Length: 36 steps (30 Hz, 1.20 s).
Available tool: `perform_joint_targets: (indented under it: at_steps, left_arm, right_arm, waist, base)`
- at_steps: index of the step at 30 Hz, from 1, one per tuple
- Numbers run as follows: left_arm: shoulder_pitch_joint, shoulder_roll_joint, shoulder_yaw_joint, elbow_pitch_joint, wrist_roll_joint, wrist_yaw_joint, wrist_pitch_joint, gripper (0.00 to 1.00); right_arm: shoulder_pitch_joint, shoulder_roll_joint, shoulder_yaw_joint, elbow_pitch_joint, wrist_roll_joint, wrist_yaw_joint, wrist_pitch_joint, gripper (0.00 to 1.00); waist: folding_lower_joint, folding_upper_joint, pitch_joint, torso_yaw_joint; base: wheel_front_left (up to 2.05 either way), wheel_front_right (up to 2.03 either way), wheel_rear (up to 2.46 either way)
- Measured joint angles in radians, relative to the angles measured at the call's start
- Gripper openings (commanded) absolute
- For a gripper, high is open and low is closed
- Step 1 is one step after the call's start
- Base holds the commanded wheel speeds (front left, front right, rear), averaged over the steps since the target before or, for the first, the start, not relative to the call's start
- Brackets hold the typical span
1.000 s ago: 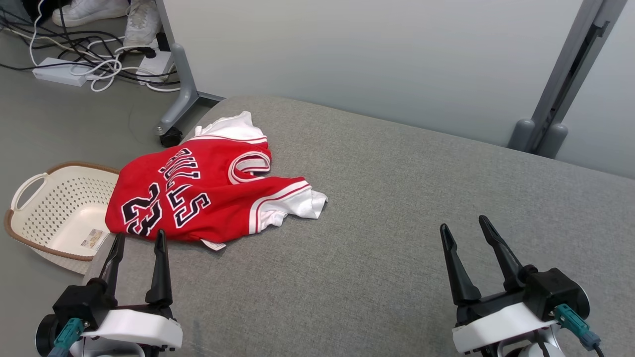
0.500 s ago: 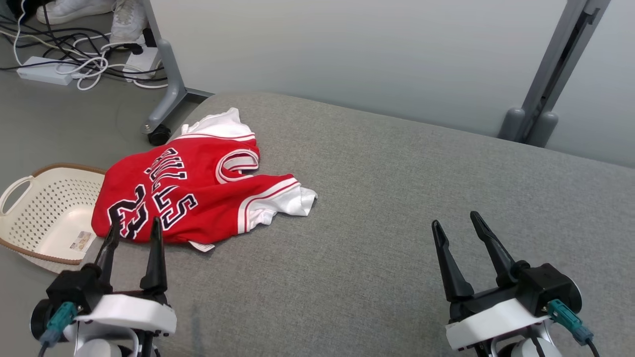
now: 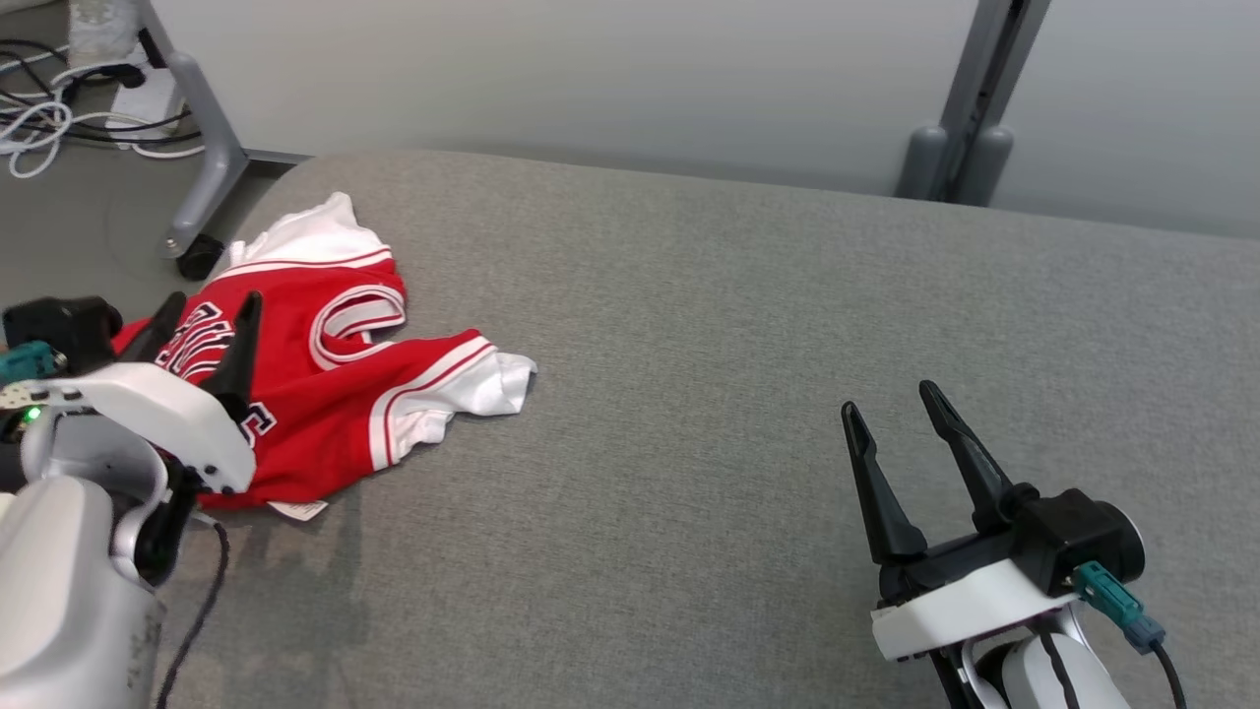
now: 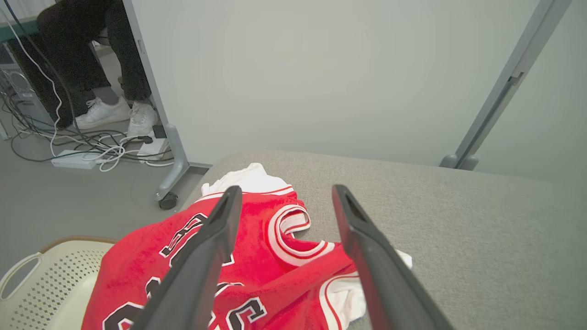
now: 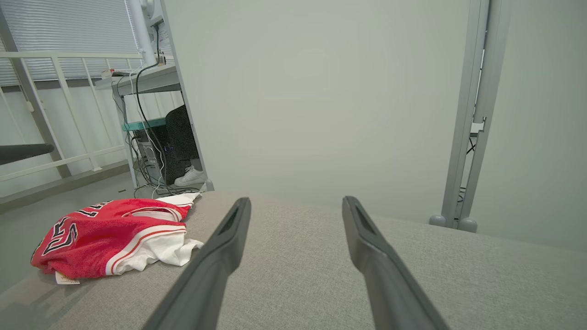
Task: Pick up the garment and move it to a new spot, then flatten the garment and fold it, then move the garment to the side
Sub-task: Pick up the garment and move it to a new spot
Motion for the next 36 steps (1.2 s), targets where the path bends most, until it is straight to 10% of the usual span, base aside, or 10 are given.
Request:
perform_joint_targets:
  at_steps: [32, 36]
  left_arm:
    - [-0.220, 0.333, -0.481, 0.235, -0.655, 0.000, 0.625, 1.00]
    - [-0.228, 0.353, -0.510, 0.252, -0.657, 0.000, 0.596, 0.57]
  right_arm:
    - [-0.104, 0.000, 0.015, -0.048, 0.003, 0.000, 0.000, 1.00]
    - [-0.108, 0.000, 0.017, -0.049, 0.005, 0.000, 0.000, 1.00]
  waist:
    - [0.0000, 0.0000, 0.213, -0.270]
    - [0.0000, 0.0000, 0.217, -0.276]
  base:
    - [0.00, 0.00, 0.00]
    - [0.00, 0.00, 0.00]
